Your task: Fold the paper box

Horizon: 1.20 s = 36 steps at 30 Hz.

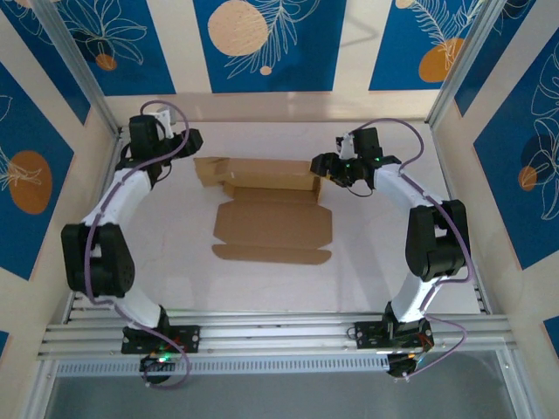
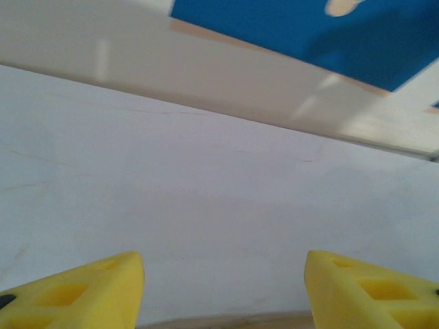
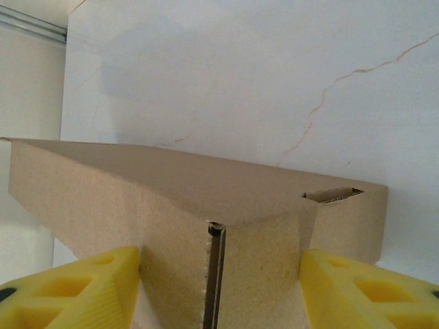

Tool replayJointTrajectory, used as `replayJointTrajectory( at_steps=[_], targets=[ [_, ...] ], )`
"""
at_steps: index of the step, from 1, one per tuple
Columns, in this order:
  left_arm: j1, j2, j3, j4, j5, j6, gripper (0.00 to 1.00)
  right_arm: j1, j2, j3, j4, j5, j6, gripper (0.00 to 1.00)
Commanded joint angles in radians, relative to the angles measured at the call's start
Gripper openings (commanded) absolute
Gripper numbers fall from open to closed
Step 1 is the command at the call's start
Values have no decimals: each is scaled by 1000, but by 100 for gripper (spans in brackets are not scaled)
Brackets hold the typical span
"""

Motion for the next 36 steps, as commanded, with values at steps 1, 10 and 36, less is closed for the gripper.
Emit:
replayJointTrajectory(
  at_steps=[1, 10, 36],
  targets=[
    [20, 125, 97, -124, -23, 76, 63, 20, 23, -7, -100, 34, -23, 62],
    [18, 222, 93, -124, 265, 44, 57, 21, 37, 3, -110, 46, -8, 63],
    [-89, 35, -545, 875, 155, -887, 37, 73, -9, -160, 144, 66, 330, 68]
  ],
)
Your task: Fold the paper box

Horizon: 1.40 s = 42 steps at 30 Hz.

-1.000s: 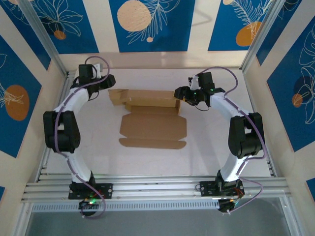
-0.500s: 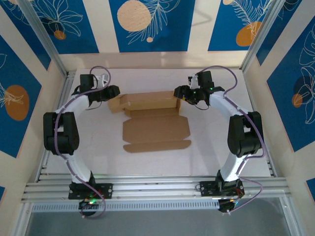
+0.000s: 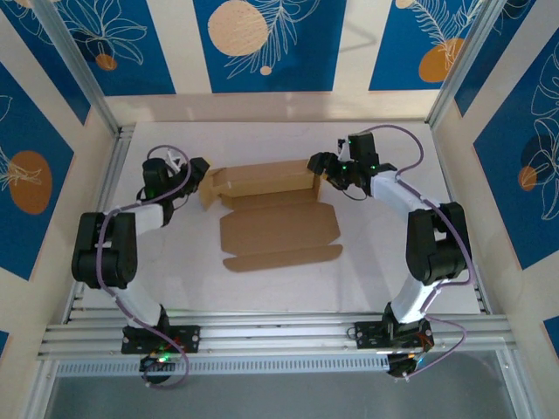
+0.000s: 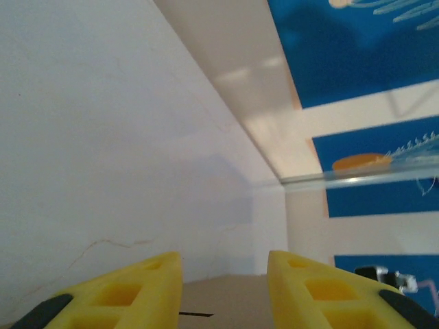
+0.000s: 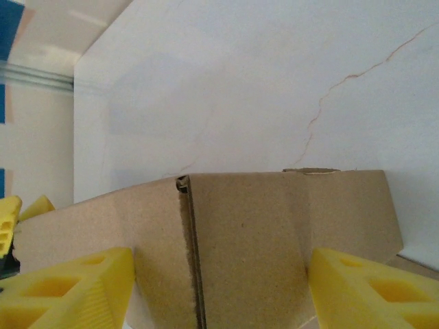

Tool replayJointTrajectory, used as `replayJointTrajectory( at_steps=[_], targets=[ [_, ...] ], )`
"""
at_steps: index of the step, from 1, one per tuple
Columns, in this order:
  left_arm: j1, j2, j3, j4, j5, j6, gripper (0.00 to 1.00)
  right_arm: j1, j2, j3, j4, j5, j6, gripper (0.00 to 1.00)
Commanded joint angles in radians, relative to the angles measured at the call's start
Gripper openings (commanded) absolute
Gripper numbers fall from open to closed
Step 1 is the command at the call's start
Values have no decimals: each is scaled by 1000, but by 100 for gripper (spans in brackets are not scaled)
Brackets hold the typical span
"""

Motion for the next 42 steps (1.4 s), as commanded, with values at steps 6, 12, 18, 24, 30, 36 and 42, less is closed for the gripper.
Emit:
replayJointTrajectory(
  at_steps=[6, 12, 18, 24, 30, 36, 42],
  targets=[
    [-137, -6, -66, 246, -134, -208, 37, 35, 13, -75, -14, -15, 169, 68],
    [-203, 72, -153, 559, -211, -355, 37, 39, 18, -73, 14, -55, 214, 68],
    [-244, 141, -148, 703, -189, -352, 35, 38, 12, -67, -15, -39, 178, 68],
    [-178, -17, -135, 379, -113, -99, 43, 10, -2, -65, -57, -23, 94, 68],
    [-105, -125, -37, 92, -26, 103, 57, 0, -4, -27, -121, -9, 6, 67],
    [-55, -194, 83, -157, 59, 296, 58, -7, 1, -2, -156, 3, -28, 67],
    [29, -290, 129, -527, -46, 590, 60, -14, 0, -1, -161, -4, -41, 68]
  ],
)
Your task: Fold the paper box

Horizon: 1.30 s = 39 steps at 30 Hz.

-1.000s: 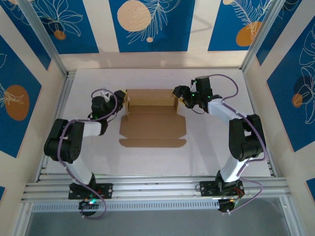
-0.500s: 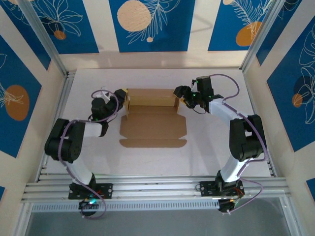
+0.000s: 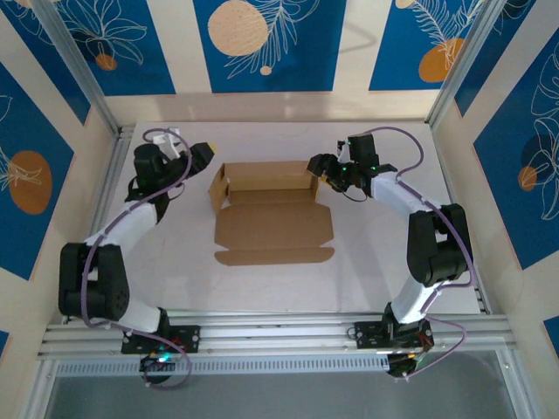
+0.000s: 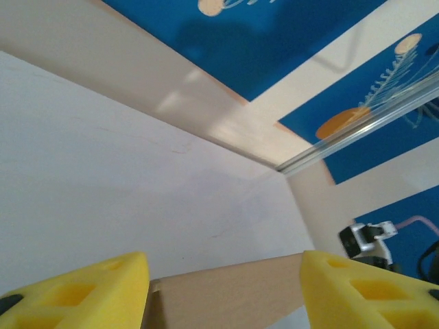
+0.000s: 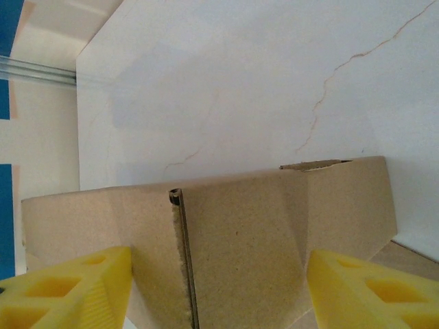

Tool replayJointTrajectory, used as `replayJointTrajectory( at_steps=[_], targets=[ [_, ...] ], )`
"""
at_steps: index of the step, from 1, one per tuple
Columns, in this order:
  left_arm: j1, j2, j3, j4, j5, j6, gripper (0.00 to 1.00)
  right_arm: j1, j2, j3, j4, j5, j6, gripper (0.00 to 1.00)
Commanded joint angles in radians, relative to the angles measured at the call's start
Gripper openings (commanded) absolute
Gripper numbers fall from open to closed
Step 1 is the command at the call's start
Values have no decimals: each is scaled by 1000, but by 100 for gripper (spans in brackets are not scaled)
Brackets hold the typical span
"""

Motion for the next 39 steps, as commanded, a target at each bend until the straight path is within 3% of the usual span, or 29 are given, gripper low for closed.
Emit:
replayJointTrajectory(
  at_steps=[1, 5, 8, 16, 31, 39],
  targets=[
    [66, -35, 27, -295, -63, 222, 57, -7, 14, -4, -119, 15, -36, 67],
    [89, -21, 17, -469, -66, 289, 54, -7, 16, -2, -119, 12, -39, 67],
    [75, -36, -51, -484, -20, 272, 53, -3, 21, 3, -119, 5, -40, 67],
    [-89, -47, -48, -605, -115, 439, 61, 11, 47, 27, -119, -11, -36, 67],
    [-191, 35, -24, -465, -135, 551, 70, 21, 73, 58, -133, -40, -53, 67],
    [-200, -27, -221, -79, -153, 551, 74, 14, 97, 74, -132, -71, -64, 68]
  ],
)
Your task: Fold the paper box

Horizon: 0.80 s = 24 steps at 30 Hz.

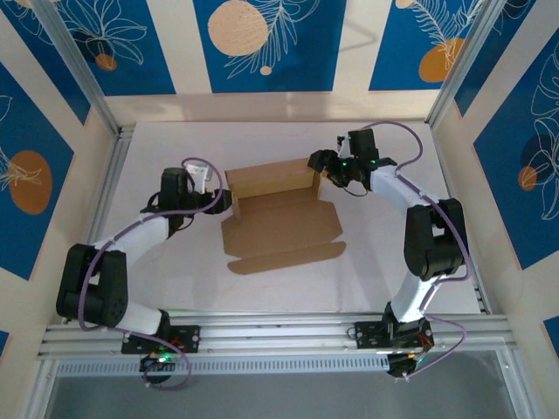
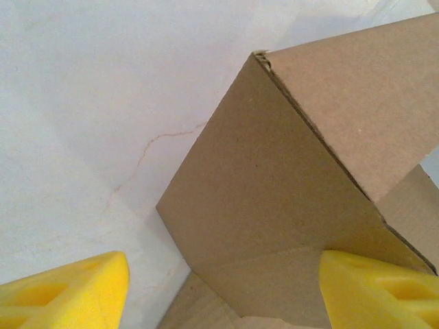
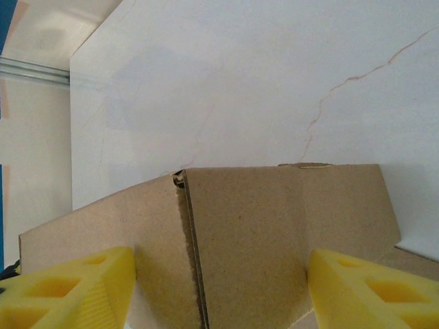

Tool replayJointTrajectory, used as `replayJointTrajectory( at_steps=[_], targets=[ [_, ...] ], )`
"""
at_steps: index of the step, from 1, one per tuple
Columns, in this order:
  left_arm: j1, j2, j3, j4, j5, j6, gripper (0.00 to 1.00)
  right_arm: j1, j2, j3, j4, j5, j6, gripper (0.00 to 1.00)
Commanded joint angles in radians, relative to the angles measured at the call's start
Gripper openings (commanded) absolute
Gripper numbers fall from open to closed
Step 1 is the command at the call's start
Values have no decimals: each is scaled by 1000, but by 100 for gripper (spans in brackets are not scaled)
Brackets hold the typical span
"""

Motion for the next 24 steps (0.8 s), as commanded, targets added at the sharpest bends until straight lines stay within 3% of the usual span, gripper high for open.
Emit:
replayJointTrajectory(
  at_steps=[1, 6, 12, 16, 24],
  targets=[
    [-35, -7, -72, 208, 34, 27, 74, 15, 47, -2, -84, -71, -21, 68],
    [-51, 15, -113, 326, 57, 23, 76, 14, 51, 2, -85, -88, -28, 68],
    [-65, 21, -142, 351, -31, 74, 80, 13, 49, 0, -91, -91, -40, 68],
    [-84, 33, -151, 386, -79, 95, 89, 13, 45, -1, -90, -99, -39, 68],
    [-104, 31, -154, 328, -13, 211, 91, 1, 41, 6, -94, -112, -44, 68]
  ],
)
